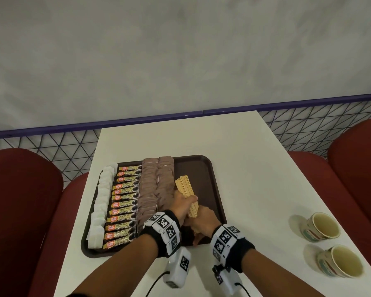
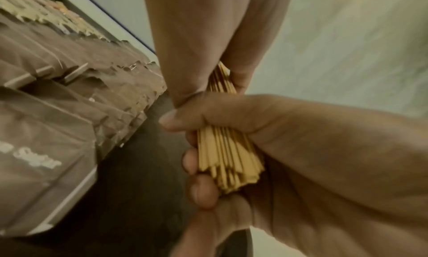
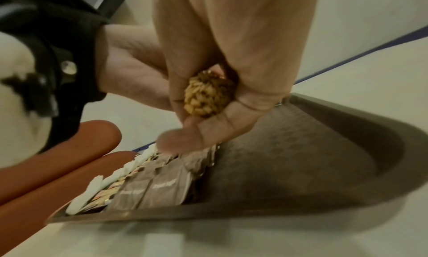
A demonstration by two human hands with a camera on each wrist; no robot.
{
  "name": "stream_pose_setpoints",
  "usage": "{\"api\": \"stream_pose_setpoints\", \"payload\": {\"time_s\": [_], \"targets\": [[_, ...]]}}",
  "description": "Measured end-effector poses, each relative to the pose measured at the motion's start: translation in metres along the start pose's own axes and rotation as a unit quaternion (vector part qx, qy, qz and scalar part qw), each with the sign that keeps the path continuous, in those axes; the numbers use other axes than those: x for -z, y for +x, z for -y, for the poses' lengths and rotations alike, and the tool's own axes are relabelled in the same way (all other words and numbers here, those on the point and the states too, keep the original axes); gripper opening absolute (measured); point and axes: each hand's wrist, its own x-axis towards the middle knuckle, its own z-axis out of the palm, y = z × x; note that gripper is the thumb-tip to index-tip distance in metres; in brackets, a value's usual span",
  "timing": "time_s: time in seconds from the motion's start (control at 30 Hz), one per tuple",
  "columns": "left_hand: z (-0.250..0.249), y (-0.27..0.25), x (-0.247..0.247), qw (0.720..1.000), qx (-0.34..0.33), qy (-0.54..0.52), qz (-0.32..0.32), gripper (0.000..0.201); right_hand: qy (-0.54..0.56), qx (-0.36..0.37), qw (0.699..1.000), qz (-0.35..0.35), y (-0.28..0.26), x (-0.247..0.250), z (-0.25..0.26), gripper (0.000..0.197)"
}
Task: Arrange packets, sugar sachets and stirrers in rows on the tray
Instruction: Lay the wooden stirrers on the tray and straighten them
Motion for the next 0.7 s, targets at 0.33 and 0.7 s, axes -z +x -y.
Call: {"api": "stream_pose_setpoints", "payload": {"time_s": [0.33, 0.7], "targets": [[0.007, 0.044, -0.016, 0.998, 0.045, 0.016, 0.03, 0.04, 0.081, -0.036, 0.995, -0.047, 0.037, 0.086, -0.008, 0.041], [0.008, 0.06, -0.045, 0.974, 0.019, 0.225, 0.01, 0.035, -0.091, -0.02, 0.983, -0.158, 0.057, 0.069, -0.006, 0.033]]}}
